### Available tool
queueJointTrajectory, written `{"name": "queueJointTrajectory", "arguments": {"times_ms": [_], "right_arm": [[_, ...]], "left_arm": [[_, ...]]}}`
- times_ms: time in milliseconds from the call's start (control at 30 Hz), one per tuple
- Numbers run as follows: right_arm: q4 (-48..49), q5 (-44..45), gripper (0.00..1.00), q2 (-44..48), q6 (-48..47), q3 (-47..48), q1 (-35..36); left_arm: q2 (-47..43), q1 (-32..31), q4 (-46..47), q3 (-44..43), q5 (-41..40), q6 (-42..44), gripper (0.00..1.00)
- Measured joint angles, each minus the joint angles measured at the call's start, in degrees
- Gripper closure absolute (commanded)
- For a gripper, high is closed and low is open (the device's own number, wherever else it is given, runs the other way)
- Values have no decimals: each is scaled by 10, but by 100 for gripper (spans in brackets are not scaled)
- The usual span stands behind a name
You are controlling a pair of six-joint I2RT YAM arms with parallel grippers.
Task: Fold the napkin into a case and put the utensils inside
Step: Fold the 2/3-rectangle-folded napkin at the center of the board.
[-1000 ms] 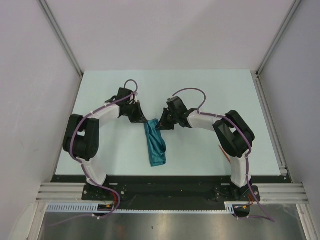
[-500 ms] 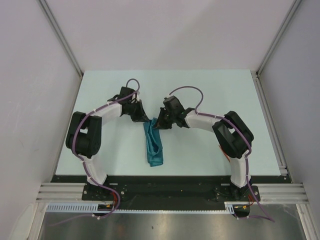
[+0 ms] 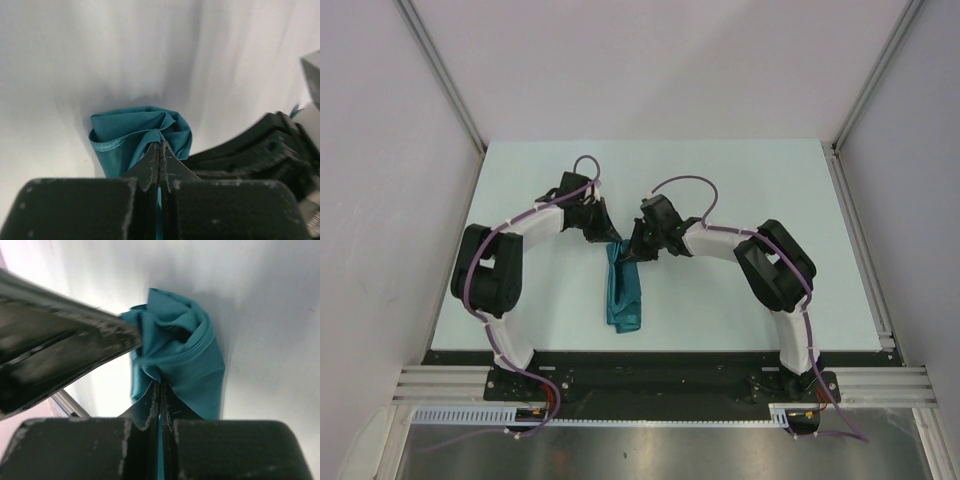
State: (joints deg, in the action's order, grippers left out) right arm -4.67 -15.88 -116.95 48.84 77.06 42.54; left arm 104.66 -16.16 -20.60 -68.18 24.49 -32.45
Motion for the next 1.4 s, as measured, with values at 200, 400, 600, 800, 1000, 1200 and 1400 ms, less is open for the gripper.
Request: {"name": "queueJointTrajectory", "arguments": {"times_ms": [200, 400, 600, 800, 1000, 1200, 1400], "right_arm": [[7, -15, 100, -26, -6, 0, 0], [18, -28, 100, -26, -18, 0, -3], [23, -46, 100, -26, -25, 0, -8], [26, -62, 100, -26, -28, 0, -13], [40, -78, 100, -26, -37, -3, -16], [53, -97, 100, -26, -46, -3, -16], [57, -109, 86, -26, -55, -3, -16]], "left_arm": [[-5, 0, 7, 11, 2, -6, 91], [-7, 0, 14, 23, 2, -7, 65], [-32, 0, 19, 43, -2, -6, 52], [-63, 0, 20, 48, -3, -5, 49], [-60, -1, 10, 46, -12, -5, 50], [-34, -10, 3, 36, -20, -5, 70], [-16, -15, -5, 26, -36, -5, 98]]}}
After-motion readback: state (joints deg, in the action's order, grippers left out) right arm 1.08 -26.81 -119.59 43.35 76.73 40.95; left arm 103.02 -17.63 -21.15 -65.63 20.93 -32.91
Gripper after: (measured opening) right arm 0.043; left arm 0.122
